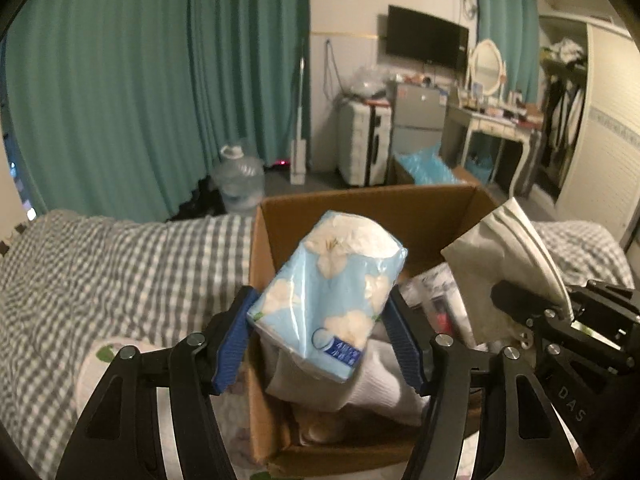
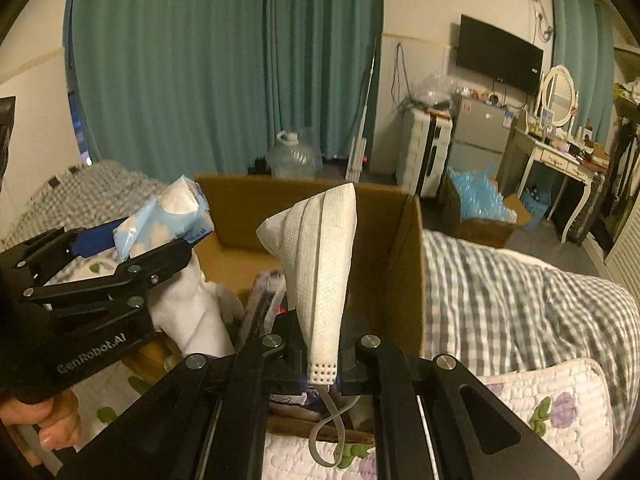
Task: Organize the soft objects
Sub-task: 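Open both tools to drop the tissue packet and face mask into the box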
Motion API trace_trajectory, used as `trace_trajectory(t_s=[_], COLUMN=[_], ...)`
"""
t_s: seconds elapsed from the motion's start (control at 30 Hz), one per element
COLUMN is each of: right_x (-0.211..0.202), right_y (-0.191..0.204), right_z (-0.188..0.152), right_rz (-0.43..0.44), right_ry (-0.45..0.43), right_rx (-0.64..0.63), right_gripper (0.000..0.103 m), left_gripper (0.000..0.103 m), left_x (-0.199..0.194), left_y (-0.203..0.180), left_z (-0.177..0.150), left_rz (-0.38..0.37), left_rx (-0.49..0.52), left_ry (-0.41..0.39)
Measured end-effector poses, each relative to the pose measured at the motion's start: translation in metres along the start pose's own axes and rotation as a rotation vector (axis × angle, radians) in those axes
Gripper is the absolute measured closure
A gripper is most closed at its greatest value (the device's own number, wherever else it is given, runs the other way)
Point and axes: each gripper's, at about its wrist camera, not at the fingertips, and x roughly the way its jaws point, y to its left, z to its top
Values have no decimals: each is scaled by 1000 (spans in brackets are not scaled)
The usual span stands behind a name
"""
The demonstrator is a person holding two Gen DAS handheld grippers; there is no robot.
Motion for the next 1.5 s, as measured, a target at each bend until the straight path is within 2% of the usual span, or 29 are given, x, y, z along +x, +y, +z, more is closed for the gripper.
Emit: trace_trajectory(t_s=[0.1, 0.2, 0.27, 0.4, 0.47, 0.57, 0.67, 0.77, 0.93, 1.1, 1.27, 1.4, 1.43, 1.47, 1.5], right_x=[9, 23, 24, 19, 10, -4, -22, -42, -67, -90, -131, -170, -183, -194, -205], right_y=[0, 2, 2, 3, 4, 6, 7, 8, 11, 17, 22, 26, 26, 27, 27], right_z=[-6, -11, -13, -14, -13, -8, -3, 5, 14, 21, 27, 32, 32, 33, 33], right_rz=[-20, -22, -28, -22, -27, -25, -26, -29, -55, -69, -61, -67, -66, -63, -57], right_ry=[15, 50, 46, 18, -11, -43, -81, -124, -156, -178, -230, -273, -290, -304, -316], right_rx=[-14, -17, -26, -32, -33, -28, -20, -14, -21, -18, -5, -3, 1, 8, 14], right_gripper=[95, 94, 88, 62, 57, 55, 45, 37, 16, 13, 13, 8, 6, 5, 1], left_gripper=[37, 32, 30, 30, 30, 28, 22, 22, 22, 22, 21, 21, 17, 8, 4], left_x=[14, 17, 16, 12, 7, -7, -26, -44, -73, -106, -148, -185, -195, -205, -216], left_y=[-4, -11, -13, -4, 4, 7, 9, 13, 18, 28, 34, 35, 35, 36, 37], left_z=[-3, -7, -7, -2, 2, 9, 16, 23, 30, 35, 39, 39, 38, 38, 36], left_rz=[-13, 31, 32, -16, -49, -46, -34, -36, -1, 7, 8, 11, 11, 12, 14], left_rx=[15, 50, 51, -13, -58, -87, -95, -93, -70, -79, -84, -83, -82, -81, -81], left_ry=[58, 53, 47, 50, 49, 22, -25, -55, -102, -149, -207, -260, -273, -286, -304])
